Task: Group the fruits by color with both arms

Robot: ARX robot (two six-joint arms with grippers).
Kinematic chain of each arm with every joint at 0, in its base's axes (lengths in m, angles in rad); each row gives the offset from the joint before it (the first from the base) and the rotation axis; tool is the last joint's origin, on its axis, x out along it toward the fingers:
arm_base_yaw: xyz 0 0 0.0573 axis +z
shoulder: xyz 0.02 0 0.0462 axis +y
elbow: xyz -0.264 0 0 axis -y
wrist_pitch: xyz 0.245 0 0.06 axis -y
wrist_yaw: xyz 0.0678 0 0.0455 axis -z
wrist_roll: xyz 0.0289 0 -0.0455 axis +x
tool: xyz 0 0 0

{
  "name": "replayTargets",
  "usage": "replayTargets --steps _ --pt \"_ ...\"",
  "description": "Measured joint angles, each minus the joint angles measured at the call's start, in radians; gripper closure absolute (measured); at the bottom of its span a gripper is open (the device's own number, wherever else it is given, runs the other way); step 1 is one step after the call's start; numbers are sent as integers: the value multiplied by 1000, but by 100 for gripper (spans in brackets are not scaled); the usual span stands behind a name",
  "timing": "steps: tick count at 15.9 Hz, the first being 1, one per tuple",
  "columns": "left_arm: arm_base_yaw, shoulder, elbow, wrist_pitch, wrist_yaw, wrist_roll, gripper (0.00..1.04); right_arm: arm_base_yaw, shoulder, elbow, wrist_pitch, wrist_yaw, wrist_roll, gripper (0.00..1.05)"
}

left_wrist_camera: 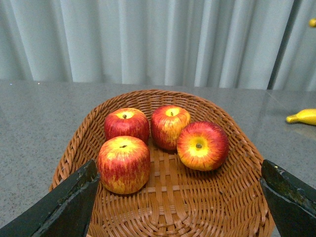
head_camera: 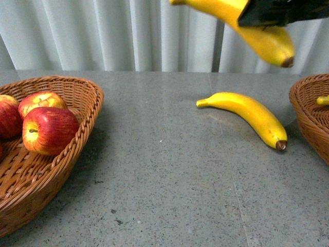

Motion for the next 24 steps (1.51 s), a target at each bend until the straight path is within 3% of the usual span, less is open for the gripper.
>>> replayTargets --steps 1,4,11,15,21,24 --pt "0 0 0 0 0 0 7 -164 -52 -49 58 -23 -42 73" --pt "0 0 0 0 0 0 7 -329 -79 -169 146 -91 -154 73" --pt "0 0 0 0 0 0 7 -551 -82 -366 228 -195 -359 73" --pt "0 0 0 0 0 0 7 -578 -84 -388 204 -212 -430 73" --pt "0 0 0 0 0 0 7 -528 -198 -338 133 -250 -427 5" --pt "0 0 0 0 0 0 7 -392 -249 -260 90 -253 -364 6"
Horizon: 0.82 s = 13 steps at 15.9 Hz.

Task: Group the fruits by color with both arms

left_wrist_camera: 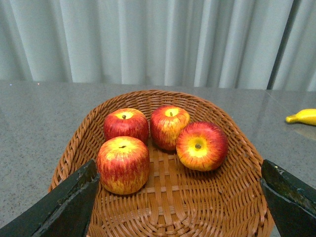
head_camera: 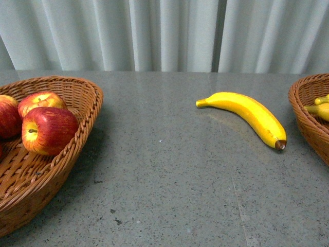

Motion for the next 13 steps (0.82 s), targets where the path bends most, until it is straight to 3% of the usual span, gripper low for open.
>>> replayTargets --steps 3,4,8,13 --pt "0 0 0 0 0 0 7 207 46 94 -13 46 69 7" --pt "0 0 0 0 0 0 7 322 154 159 -14 80 110 7" --pt "0 0 0 0 0 0 7 416 348 281 -49 126 114 7" --pt "0 0 0 0 0 0 7 443 495 390 -95 154 87 7"
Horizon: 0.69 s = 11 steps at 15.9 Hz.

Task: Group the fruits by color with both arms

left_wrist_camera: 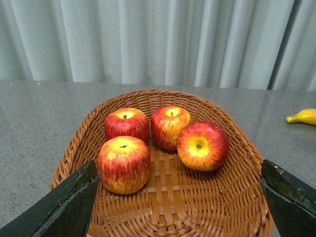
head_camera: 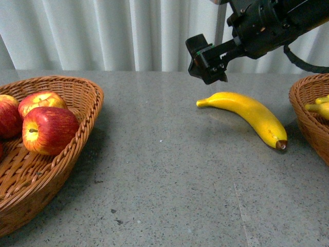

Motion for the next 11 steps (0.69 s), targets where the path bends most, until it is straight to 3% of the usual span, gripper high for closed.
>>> replayTargets --steps 3,11 --pt "0 0 0 0 0 0 7 1 72 54 -40 4 -22 7" --pt "0 0 0 0 0 0 7 -3 259 270 -206 159 -84 7"
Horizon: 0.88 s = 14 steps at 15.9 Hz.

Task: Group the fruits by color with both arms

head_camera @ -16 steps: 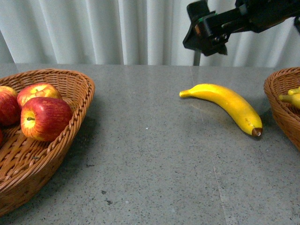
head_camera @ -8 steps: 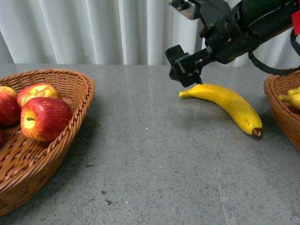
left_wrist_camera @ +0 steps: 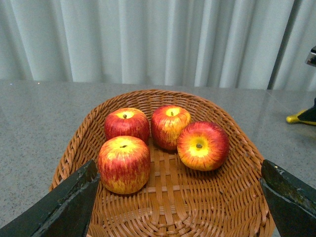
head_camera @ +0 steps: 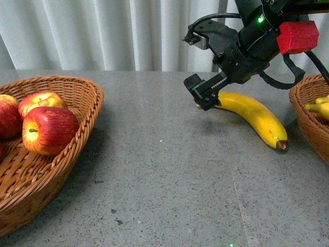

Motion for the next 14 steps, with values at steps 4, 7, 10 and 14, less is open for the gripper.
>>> replayTargets --steps 4,7,10,14 --pt "0 0 0 0 0 0 7 -36 35 20 -24 45 -47 7" --pt "0 0 0 0 0 0 7 -59 35 -10 6 56 -81 7" --pt "0 0 0 0 0 0 7 -42 26 -51 23 57 -105 7" --pt "0 0 0 0 0 0 7 -18 14 -79 31 34 -113 34"
